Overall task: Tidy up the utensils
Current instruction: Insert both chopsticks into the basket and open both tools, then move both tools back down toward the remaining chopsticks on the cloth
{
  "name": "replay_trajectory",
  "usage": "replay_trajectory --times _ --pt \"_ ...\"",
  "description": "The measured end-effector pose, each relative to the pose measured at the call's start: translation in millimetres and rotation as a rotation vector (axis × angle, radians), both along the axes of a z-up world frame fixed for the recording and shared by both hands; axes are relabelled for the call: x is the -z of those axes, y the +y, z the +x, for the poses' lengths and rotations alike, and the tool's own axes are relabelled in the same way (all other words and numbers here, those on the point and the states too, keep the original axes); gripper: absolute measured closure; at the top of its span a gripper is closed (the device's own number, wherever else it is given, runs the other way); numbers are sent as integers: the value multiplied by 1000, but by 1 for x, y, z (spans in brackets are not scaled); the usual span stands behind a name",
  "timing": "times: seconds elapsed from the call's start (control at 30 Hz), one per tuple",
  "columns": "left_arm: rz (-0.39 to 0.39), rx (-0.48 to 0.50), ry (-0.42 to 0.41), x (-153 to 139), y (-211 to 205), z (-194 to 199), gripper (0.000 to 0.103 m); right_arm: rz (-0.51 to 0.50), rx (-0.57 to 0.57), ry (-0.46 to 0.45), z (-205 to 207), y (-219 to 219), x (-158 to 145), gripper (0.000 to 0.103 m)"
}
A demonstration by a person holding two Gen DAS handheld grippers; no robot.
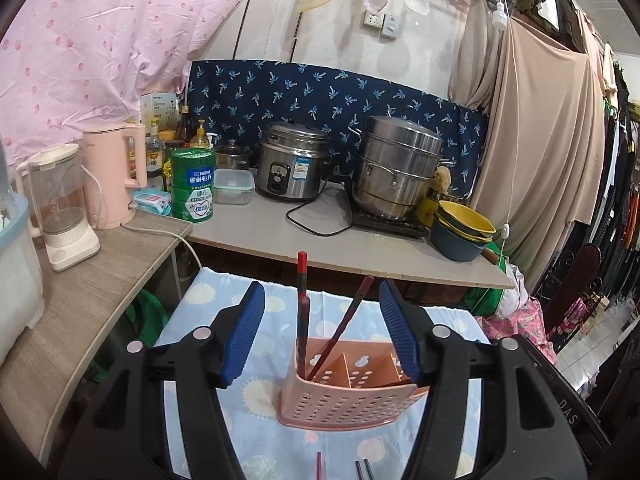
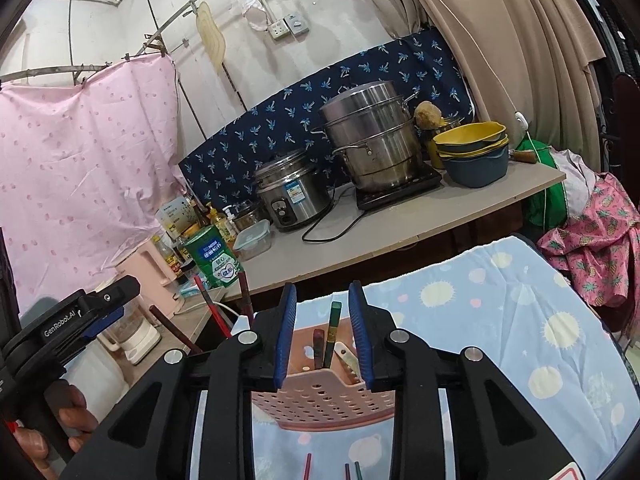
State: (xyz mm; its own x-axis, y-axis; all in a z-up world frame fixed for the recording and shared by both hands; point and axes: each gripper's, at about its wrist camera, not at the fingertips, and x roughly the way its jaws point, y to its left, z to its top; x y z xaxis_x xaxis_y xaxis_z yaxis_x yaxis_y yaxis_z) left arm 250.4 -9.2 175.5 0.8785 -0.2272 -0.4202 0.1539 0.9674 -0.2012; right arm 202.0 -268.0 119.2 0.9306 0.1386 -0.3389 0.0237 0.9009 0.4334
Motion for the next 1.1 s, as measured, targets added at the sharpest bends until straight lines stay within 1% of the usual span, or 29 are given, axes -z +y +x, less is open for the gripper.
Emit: replay_trajectory --times 0.07,0.2,0.4,0.57,0.77,0.87,0.97,1.1 --pt "4 9 13 2 -1 -5 45 6 -7 5 -5 0 0 76" --pt "4 35 45 9 -3 -18 40 14 -21 16 -19 2 2 76" --pt "20 71 101 27 -7 -45 40 25 -46 59 -45 9 16 76" --pt "54 95 178 61 -10 -73 40 35 -69 128 -74 16 45 76" --pt "70 108 284 107 -6 -102 40 17 -97 237 -108 24 88 76" --pt "91 108 327 128 -3 -117 40 6 -114 297 -124 27 110 76" --pt "105 114 364 147 0 -133 40 -20 -127 349 -140 33 131 76" --pt "121 121 411 171 2 -151 40 -86 -141 406 -161 43 154 76"
